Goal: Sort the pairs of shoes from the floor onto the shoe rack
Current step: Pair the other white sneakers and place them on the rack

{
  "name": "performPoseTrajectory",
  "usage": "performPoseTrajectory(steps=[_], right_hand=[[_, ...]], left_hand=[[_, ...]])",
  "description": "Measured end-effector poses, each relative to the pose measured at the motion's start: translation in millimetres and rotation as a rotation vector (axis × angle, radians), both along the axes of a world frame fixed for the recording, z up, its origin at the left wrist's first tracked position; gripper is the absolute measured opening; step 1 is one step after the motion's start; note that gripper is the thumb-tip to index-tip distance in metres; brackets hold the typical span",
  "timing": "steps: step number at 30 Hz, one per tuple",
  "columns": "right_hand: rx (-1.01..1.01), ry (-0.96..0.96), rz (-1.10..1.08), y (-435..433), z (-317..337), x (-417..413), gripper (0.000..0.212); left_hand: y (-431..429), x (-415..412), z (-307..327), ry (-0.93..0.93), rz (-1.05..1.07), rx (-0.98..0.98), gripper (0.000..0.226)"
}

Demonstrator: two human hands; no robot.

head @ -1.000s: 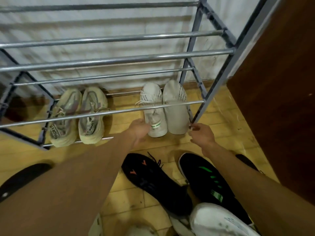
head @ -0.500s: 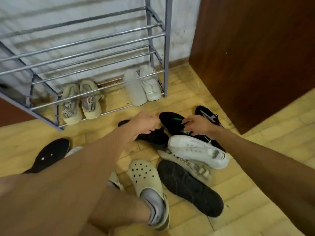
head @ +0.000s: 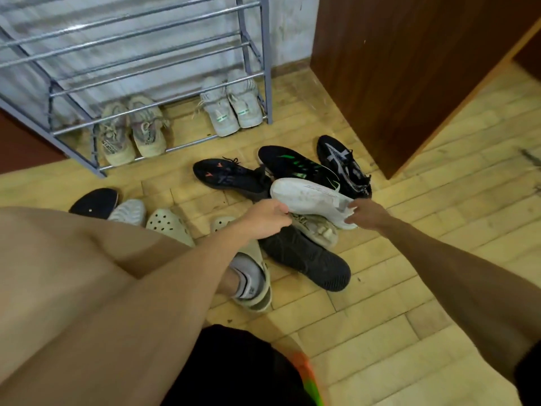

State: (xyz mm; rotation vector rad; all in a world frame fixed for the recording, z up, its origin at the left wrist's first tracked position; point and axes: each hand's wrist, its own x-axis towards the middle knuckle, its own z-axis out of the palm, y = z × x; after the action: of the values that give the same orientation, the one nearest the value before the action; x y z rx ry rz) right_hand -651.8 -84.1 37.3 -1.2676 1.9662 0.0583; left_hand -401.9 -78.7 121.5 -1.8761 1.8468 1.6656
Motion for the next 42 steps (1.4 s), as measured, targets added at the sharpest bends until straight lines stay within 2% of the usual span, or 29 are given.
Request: performPoseTrajectory(steps=[6, 12, 19, 22, 24, 30, 32, 35, 37, 40, 42], right_hand=[[-0.042, 0.130, -0.005, -22, -16, 1, 0.061], [0.077, 0.136, 0.109, -46, -43, 18, 0.087], [0.155, 0.277, 0.151, -54, -55, 6, 0.086], [0.162, 0.267, 0.207, -53, -53, 1, 0.089], [0.124, 0.224, 0.198, -50, -51, 1, 0.075], [0.016, 0.308, 0.334, -51, -18, -4, 0.026], [-0.023, 0.309, 0.345, -54, -2, -6, 0.020], [-0.096, 0.236, 0.344, -59, 30, -7, 0.020], [-0.151, 0.109, 0.309, -65, 59, -2, 0.025], [-0.233, -0.168, 0.214, -73, 115, 21, 0.034], [-0.304, -0.357, 0.169, -75, 154, 43, 0.030]], left_hand=[[-11, -1, -14, 0.012, -0.045, -0.017, 0.030], [-27, 1, -26, 0.013, -0.004, 0.003, 0.024], [-36, -7, -37, 0.004, 0.027, 0.037, 0.020], [-34, -10, -42, -0.026, 0.005, 0.054, 0.020], [-33, -12, -43, -0.040, -0.007, 0.053, 0.020], [-31, -22, -26, -0.022, 0.031, -0.004, 0.027], [-29, -24, -19, -0.023, 0.058, -0.034, 0.028], [-26, -25, -5, -0.018, 0.084, -0.033, 0.023], [-24, -24, 12, -0.014, 0.125, -0.030, 0.006], [-27, -19, 43, 0.062, 0.293, -0.027, 0.018], [-30, -13, 73, 0.147, 0.397, -0.047, 0.021]])
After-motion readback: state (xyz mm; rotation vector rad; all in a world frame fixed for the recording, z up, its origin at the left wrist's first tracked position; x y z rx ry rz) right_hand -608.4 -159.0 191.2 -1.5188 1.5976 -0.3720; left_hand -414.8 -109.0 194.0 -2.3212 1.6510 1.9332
